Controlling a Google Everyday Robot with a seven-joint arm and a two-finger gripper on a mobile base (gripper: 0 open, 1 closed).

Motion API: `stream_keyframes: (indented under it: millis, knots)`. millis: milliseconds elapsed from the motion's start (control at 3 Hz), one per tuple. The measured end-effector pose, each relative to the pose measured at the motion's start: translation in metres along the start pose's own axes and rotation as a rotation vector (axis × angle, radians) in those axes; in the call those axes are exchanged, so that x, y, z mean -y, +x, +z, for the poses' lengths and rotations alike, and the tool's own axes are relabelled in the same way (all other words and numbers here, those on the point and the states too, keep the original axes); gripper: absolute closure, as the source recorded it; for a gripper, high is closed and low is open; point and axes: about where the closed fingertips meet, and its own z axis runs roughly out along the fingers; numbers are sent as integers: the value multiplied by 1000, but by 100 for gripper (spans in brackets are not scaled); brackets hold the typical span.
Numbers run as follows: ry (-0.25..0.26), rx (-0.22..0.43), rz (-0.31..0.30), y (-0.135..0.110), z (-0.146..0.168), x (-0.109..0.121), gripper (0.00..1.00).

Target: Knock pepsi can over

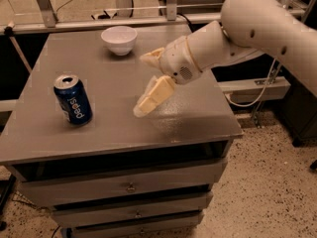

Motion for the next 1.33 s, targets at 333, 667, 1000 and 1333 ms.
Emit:
stream_keyframes:
  millis: [333,667,1000,1333]
  knots:
    - [-20,33,-12,-6,11,1,0]
    - [-20,38,-19,-8,19,0,0]
    - [-16,75,-37,-24,49,2,0]
    - [-10,127,-56,-41,77,3,0]
